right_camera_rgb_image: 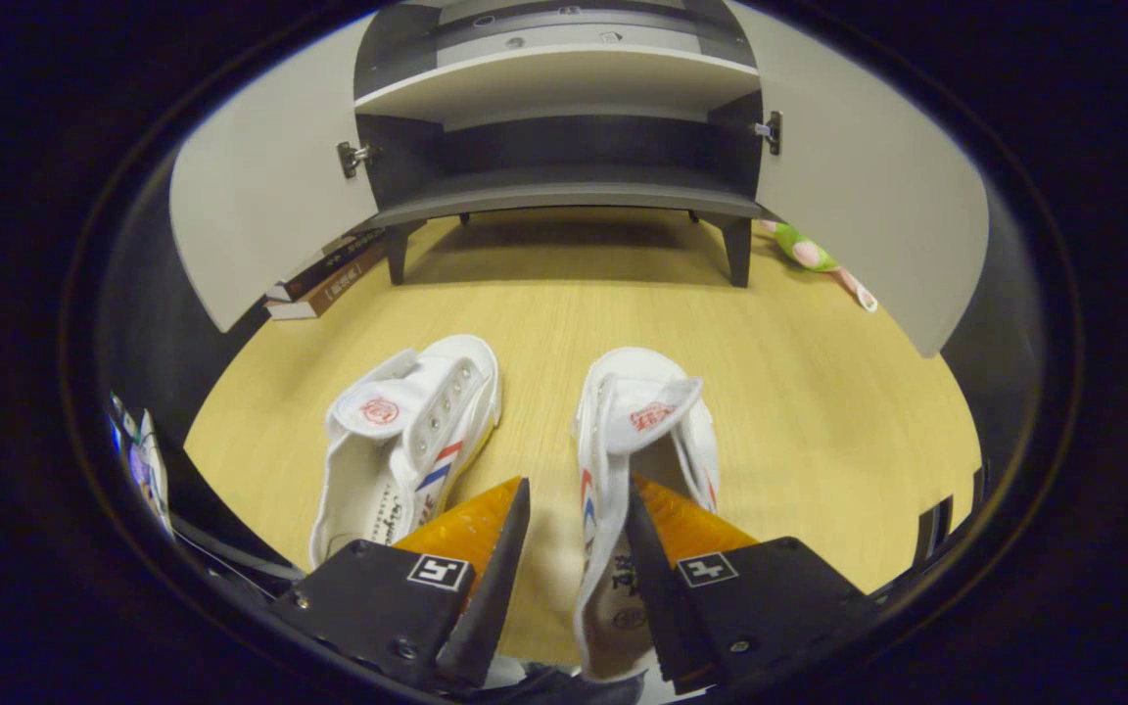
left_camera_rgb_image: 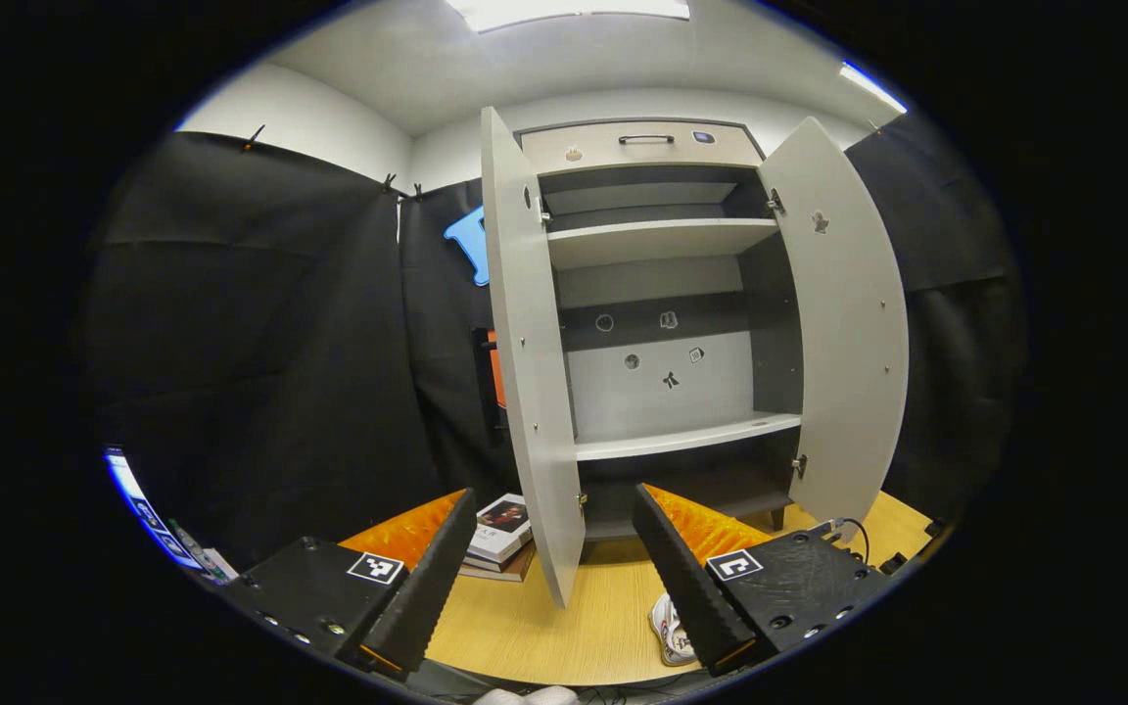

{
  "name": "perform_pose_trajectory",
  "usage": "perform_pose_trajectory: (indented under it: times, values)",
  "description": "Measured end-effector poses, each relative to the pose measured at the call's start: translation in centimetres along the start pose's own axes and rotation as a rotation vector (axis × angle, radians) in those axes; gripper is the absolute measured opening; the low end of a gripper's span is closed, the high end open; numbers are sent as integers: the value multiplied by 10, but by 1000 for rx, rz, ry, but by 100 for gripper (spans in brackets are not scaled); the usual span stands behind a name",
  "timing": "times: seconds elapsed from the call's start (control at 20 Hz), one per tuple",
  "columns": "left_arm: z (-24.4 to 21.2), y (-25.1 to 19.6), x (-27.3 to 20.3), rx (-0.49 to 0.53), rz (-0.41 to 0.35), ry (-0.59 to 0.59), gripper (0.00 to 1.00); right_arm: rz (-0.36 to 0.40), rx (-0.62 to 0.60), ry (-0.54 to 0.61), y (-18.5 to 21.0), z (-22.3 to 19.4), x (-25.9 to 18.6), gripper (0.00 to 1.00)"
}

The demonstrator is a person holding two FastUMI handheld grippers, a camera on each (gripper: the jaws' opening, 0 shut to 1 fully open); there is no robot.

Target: Grab one shoe with the right hand and put it into the shoe cabinet, grab the other shoe with the left hand and put it into the shoe cabinet; then close the right door with the right hand and the left door with the left hand.

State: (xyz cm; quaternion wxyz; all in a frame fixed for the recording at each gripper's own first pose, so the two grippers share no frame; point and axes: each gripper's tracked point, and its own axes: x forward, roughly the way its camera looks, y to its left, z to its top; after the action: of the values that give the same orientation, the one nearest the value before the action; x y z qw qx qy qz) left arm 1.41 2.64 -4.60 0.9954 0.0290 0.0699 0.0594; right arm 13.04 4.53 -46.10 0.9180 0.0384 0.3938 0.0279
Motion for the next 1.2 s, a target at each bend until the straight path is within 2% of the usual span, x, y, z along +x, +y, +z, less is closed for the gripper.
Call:
perform_pose_trajectory:
  times: [0.05,0.1,0.15,0.2,0.35,0.4,0.55,0.6,0.8,1.05,1.1,1.2]
  values:
    - [1,-1,3,-1,1,3,89,2,13,1,0,4,6,58]
    - [0,-2,6,0,6,6,100,4,27,-7,-1,9,13,53]
    - [0,-2,9,1,11,9,100,-6,33,-5,-5,11,20,55]
    - [0,-4,12,-1,14,14,100,-14,51,4,-9,10,24,43]
    - [-2,-8,19,-2,17,24,100,53,105,31,2,4,26,22]
    - [0,-10,20,-3,18,23,96,50,95,35,-1,5,27,7]
    - [2,-11,22,-5,23,17,96,68,110,46,-5,13,19,7]
    - [2,-11,23,-7,25,17,100,71,106,44,-7,19,16,7]
    - [2,-14,20,-19,23,14,96,64,34,-16,-8,47,-17,7]
    - [3,-14,10,-6,21,-5,96,108,34,-137,7,122,-76,7]
    - [1,-16,8,-6,18,-3,100,114,31,-168,10,141,-87,7]
    - [-2,-17,4,-6,15,-6,96,125,13,-219,15,179,-110,7]
